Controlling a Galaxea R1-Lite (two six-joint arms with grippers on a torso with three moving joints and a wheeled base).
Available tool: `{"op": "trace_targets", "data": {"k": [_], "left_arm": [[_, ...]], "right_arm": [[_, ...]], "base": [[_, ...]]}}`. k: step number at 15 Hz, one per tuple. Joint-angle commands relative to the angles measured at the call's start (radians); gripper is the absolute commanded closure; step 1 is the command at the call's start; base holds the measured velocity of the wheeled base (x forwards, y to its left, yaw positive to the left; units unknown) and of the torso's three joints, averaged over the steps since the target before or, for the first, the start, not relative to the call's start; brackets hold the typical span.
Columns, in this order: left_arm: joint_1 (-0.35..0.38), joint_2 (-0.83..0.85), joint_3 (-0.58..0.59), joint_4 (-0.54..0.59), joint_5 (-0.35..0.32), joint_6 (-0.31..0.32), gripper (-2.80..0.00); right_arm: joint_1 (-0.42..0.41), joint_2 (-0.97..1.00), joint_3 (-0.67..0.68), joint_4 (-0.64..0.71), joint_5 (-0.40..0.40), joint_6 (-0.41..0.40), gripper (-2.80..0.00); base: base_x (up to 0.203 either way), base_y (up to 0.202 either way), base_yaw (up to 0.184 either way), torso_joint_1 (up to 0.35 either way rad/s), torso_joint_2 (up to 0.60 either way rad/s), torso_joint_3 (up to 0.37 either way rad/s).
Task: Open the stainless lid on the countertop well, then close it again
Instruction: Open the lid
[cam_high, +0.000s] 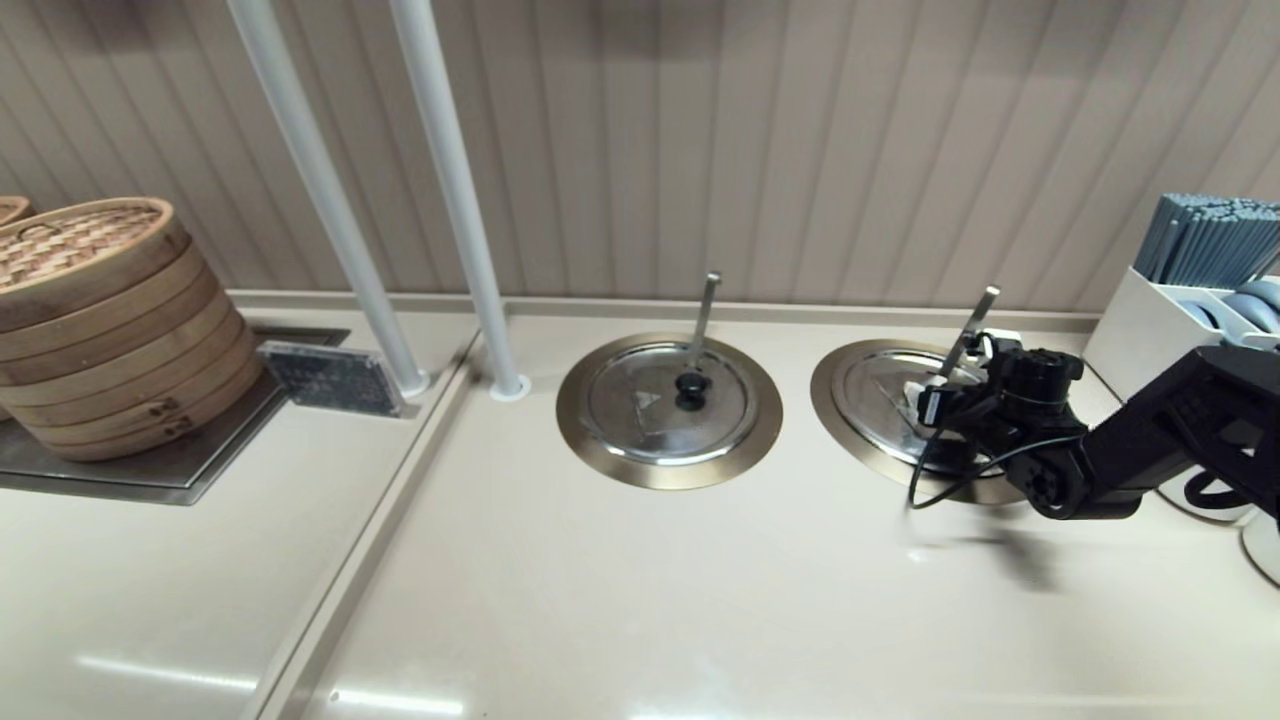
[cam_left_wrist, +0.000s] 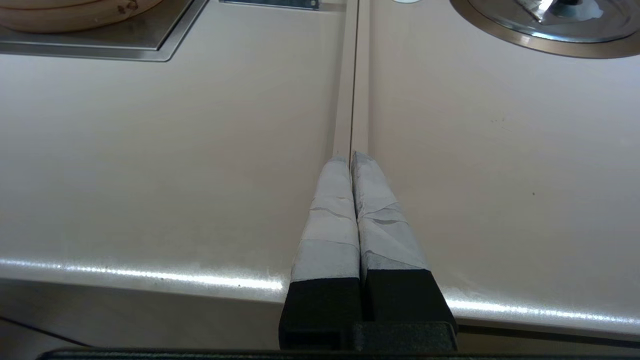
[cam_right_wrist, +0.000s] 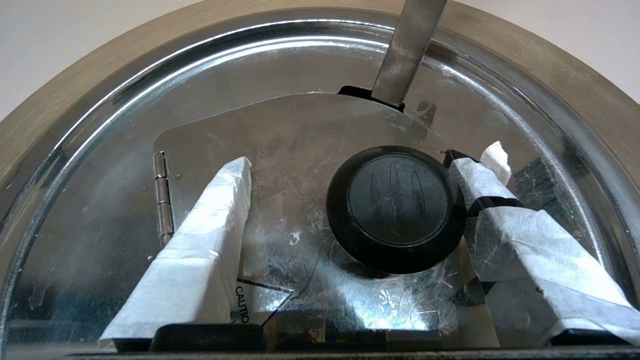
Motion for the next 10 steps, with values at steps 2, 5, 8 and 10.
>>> {"op": "trace_targets", "data": {"k": [2, 5, 8, 10], "left_arm": [[0.000, 0.000, 0.000, 0.000, 0.000, 0.000, 0.00], [0.000, 0.000, 0.000, 0.000, 0.000, 0.000, 0.00], [0.000, 0.000, 0.000, 0.000, 0.000, 0.000, 0.00], [0.000, 0.000, 0.000, 0.000, 0.000, 0.000, 0.00]], "right_arm": [[0.006, -0.003, 0.004, -0.003, 0.001, 0.003, -2.80], [0.007, -0.007, 0.005, -0.005, 0.001, 0.003, -2.80], [0.019, -0.048, 0.013, -0.002, 0.000, 0.020, -2.80], [0.029, -0.068, 0.021, 0.000, 0.001, 0.037, -2.80]], "base": [[0.000, 0.000, 0.000, 0.000, 0.00, 0.000], [0.000, 0.000, 0.000, 0.000, 0.00, 0.000], [0.000, 0.000, 0.000, 0.000, 0.00, 0.000], [0.000, 0.000, 0.000, 0.000, 0.00, 0.000]]}}
